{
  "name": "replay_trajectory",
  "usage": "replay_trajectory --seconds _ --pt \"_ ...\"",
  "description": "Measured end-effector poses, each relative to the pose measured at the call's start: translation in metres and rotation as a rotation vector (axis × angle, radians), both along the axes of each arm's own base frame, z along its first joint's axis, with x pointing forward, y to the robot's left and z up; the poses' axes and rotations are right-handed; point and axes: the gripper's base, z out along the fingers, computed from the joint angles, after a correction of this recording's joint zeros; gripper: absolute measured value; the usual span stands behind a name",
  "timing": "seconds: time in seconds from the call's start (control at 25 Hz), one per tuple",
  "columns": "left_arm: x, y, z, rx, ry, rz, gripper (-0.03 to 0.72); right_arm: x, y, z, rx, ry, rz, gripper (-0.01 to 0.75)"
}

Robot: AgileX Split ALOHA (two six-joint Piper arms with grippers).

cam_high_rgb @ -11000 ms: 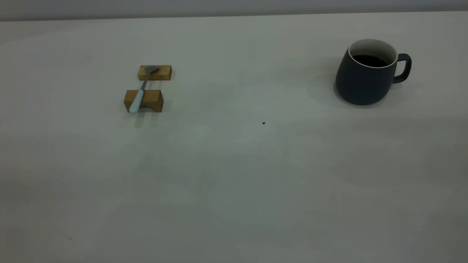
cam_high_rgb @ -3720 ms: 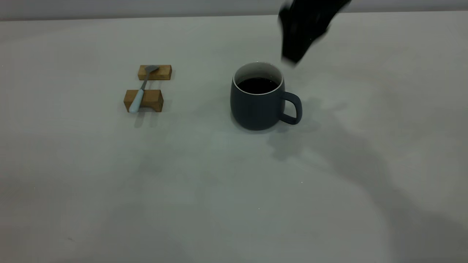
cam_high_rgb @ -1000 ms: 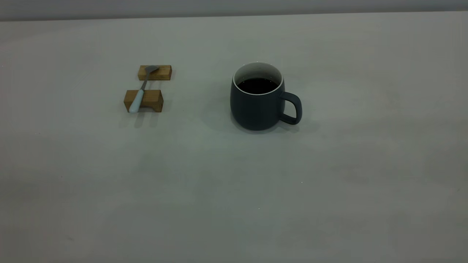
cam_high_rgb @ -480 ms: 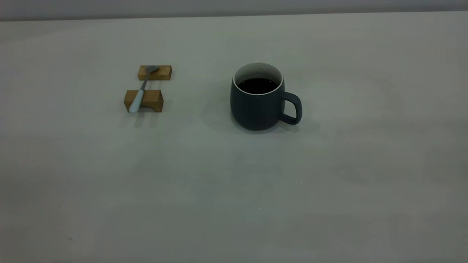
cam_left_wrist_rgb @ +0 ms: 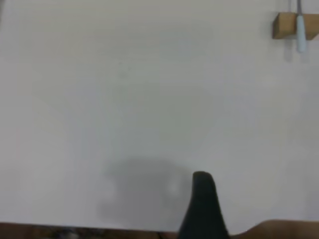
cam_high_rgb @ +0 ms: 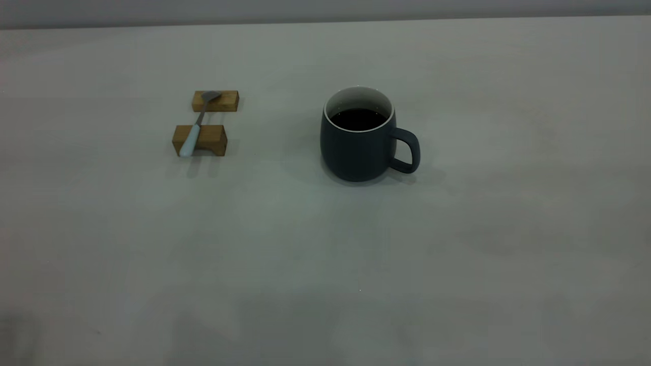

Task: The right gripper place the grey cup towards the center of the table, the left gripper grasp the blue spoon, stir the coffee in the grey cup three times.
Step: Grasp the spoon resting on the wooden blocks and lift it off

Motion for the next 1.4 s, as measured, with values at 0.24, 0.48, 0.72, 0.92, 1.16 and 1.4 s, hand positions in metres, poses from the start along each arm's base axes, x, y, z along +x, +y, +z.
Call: replay_trajectory --seconds 0.24,0.48,0.72,0.92,1.16,1.4 --pt "0.083 -0.011 -0.037 -0.125 0.190 0.029 0.668 0.000 0.000 0.000 0.000 0.000 0.000 0.588" --pt "0.140 -0.027 -0.088 -0.178 0.282 0.030 0.668 0.000 0.000 0.000 0.000 0.000 0.000 0.588" --pt "0.185 -0.056 -0.129 -0.161 0.363 -0.038 0.668 0.000 0.000 0.000 0.000 0.000 0.000 0.588" --pt "0.213 -0.082 -0.168 -0.141 0.425 -0.091 0.666 0.000 0.000 0.000 0.000 0.000 0.000 0.588" --pt "0.236 -0.094 -0.213 -0.128 0.474 -0.102 0.663 0.000 0.000 0.000 0.000 0.000 0.000 0.588" --pt "0.253 -0.107 -0.242 -0.119 0.487 -0.127 0.649 0.000 0.000 0.000 0.000 0.000 0.000 0.588"
